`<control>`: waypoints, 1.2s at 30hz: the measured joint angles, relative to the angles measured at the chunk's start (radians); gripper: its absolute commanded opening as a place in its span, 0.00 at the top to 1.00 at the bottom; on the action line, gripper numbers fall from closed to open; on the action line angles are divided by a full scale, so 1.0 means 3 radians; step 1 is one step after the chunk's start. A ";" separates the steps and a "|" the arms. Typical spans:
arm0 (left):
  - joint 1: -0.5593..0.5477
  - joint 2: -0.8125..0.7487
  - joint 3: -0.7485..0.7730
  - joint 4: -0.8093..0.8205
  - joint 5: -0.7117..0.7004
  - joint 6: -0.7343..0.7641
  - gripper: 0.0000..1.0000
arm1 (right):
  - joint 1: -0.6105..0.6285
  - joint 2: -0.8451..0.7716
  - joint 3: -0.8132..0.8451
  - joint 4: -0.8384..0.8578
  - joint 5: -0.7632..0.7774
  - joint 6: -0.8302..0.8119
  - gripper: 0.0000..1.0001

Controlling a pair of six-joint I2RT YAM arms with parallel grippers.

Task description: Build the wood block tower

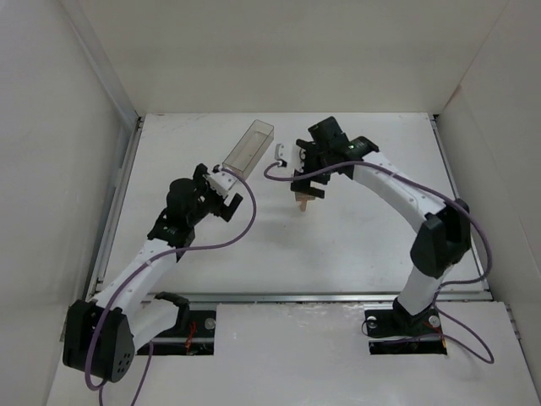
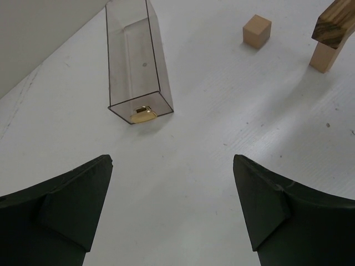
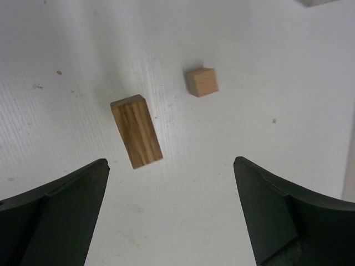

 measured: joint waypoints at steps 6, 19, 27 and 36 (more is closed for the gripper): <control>0.0000 0.0430 0.0341 -0.0050 0.0205 0.0053 0.11 | -0.0179 -0.0888 -0.0418 0.0802 -0.0037 0.0464 0.00; -0.0099 0.2702 0.3053 -0.1025 0.1106 0.0860 0.15 | -0.0623 -0.1161 -0.0598 0.2146 0.0549 0.2211 0.00; -0.0225 0.3831 0.4028 -0.1601 0.1349 0.1231 0.15 | -0.0745 -0.1099 -0.0792 0.2332 0.0505 0.2445 0.00; -0.0516 0.4392 0.4382 -0.1765 0.1475 0.1314 0.09 | -0.0757 -0.0913 -0.0937 0.2327 0.0478 0.2459 0.00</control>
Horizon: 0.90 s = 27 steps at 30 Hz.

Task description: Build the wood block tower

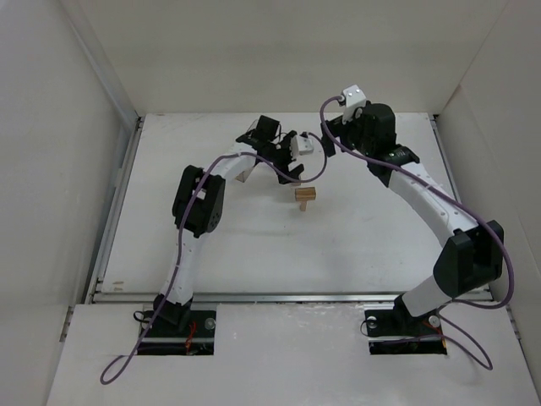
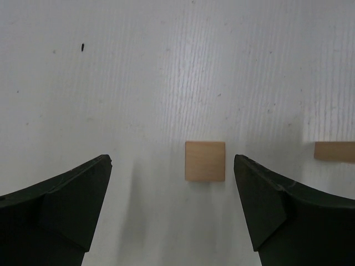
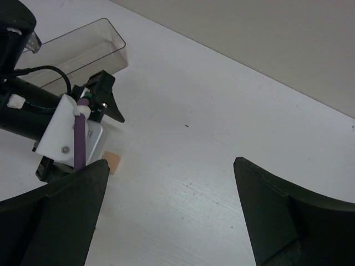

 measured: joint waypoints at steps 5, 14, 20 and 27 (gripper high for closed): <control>-0.0088 0.0192 0.0202 -0.0057 -0.0009 0.0050 0.10 | -0.0034 0.0018 -0.0006 0.0000 0.0004 -0.0014 0.00; -0.0076 0.0252 0.0282 -0.0418 -0.0117 0.0272 0.37 | -0.0050 0.0018 -0.0057 -0.0001 0.0025 -0.0045 0.00; -0.0083 0.0254 0.0284 -0.0502 -0.0175 0.0332 0.51 | -0.0074 0.0017 -0.0057 0.0000 0.0042 -0.0065 0.00; -0.0118 0.0256 0.0300 -0.0493 -0.0257 0.0300 0.30 | -0.0074 0.0006 -0.0090 -0.0001 0.0069 -0.0121 0.00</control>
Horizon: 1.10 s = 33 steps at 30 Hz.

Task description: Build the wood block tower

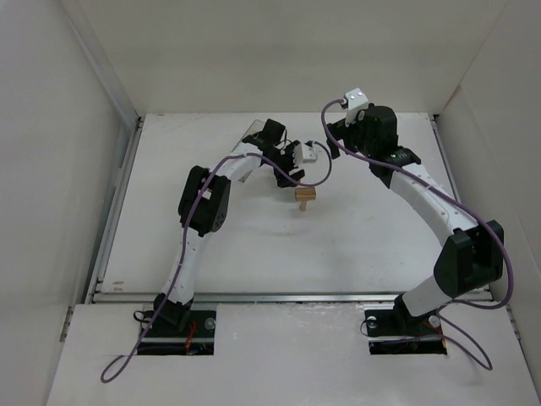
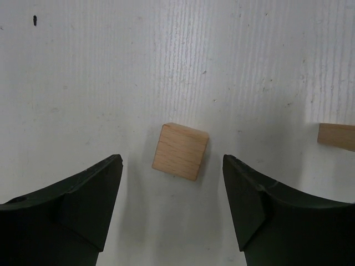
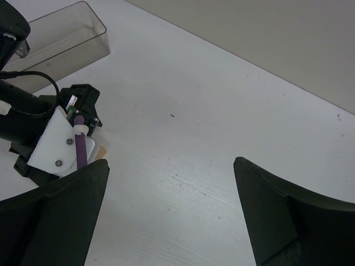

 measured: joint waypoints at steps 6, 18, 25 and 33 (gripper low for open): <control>-0.0004 0.0019 0.0001 0.0083 -0.0008 0.0038 0.55 | -0.0025 -0.0010 -0.0024 -0.0010 0.0029 -0.0046 0.00; 0.0039 0.0062 0.0024 0.0172 -0.0033 0.0090 1.00 | -0.0025 -0.0046 -0.0028 -0.0020 0.0060 -0.0098 0.00; 0.0249 0.0062 0.0229 0.0268 -0.0038 -0.0160 1.00 | -0.0038 -0.0046 -0.0028 -0.0022 0.0060 -0.0094 0.00; 0.0415 -0.0214 0.0557 -0.0014 0.0001 -0.0217 1.00 | -0.0092 -0.0062 -0.0027 -0.0025 0.0076 0.0022 0.00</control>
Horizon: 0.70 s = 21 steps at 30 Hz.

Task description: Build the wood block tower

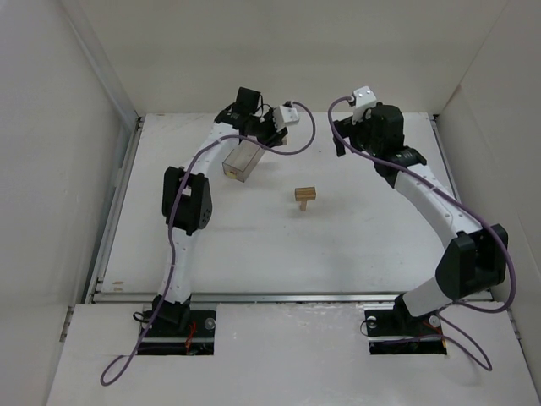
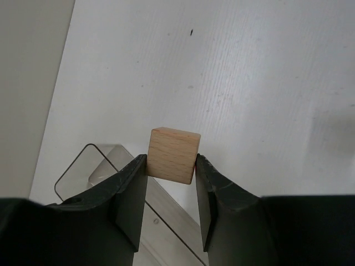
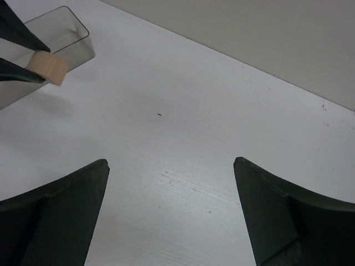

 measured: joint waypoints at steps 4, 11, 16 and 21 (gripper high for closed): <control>-0.0121 -0.0301 0.0058 -0.0389 0.0017 0.0011 1.00 | -0.0015 -0.0161 -0.0079 0.0008 0.0031 0.0075 0.00; -0.0449 -0.0631 0.0094 -0.0820 0.0125 -0.0219 1.00 | -0.0020 -0.0662 -0.0473 0.0006 0.0151 0.0273 0.00; -0.0563 -0.0661 -0.0032 -0.0968 0.0099 -0.0340 1.00 | -0.0020 -0.0858 -0.0640 0.0015 0.0266 0.0360 0.00; -0.0701 -0.0678 -0.0404 -0.0992 0.0003 -0.0392 1.00 | -0.0025 -0.1013 -0.0799 0.0015 0.0385 0.0388 0.00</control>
